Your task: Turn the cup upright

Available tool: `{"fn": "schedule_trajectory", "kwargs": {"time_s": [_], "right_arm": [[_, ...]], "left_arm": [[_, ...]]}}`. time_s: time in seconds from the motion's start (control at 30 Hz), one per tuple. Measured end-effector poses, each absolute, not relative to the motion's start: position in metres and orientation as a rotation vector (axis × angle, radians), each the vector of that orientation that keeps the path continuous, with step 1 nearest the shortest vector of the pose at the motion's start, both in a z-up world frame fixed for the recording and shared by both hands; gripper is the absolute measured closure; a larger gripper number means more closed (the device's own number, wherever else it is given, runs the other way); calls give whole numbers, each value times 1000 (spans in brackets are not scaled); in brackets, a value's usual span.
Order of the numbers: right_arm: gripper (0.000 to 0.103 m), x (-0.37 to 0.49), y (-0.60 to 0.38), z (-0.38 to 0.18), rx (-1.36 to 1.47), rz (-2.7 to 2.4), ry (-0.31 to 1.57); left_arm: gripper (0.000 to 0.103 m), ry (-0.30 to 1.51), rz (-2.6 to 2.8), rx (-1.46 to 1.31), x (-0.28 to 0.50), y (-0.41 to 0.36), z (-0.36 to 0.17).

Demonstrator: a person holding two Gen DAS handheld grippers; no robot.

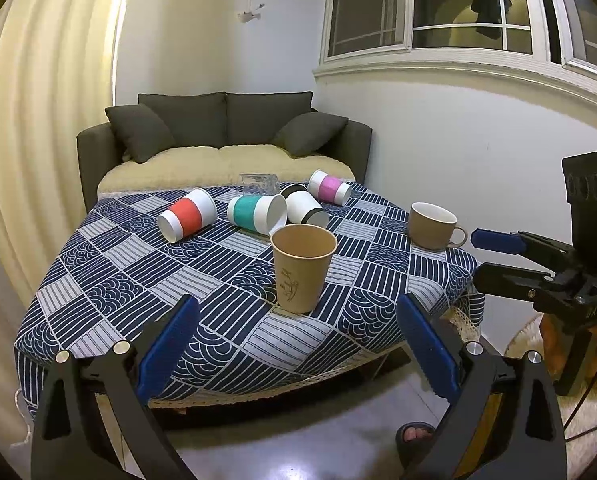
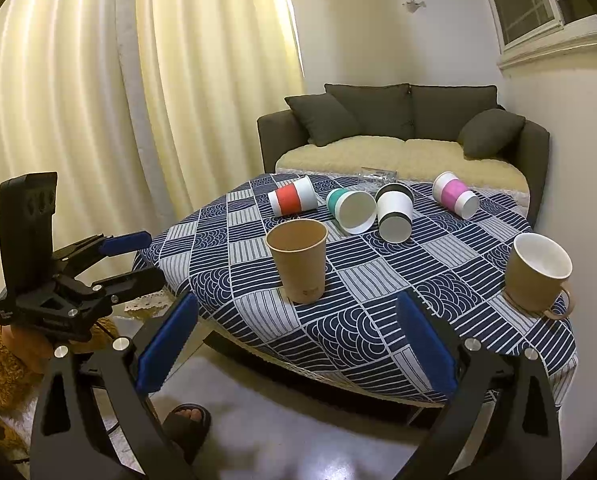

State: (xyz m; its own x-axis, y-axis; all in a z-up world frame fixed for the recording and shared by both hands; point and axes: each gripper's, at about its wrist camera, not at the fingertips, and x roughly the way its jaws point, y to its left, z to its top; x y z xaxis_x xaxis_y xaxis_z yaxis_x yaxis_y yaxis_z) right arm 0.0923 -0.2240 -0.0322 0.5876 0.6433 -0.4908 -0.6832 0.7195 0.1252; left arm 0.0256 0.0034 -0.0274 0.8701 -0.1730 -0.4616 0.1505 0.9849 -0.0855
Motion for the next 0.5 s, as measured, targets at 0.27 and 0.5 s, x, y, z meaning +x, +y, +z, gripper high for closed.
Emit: {"fn": "schedule_trajectory", "kwargs": {"time_s": [0.27,0.5], "right_arm": [[5,91,-224,-31,-83,775,538],[5,92,-224,-31,-83,773,539]], "left_arm": [[7,490,-169,-45,26,3,-28],[7,487,-169,-44,26,3,-28]]}}
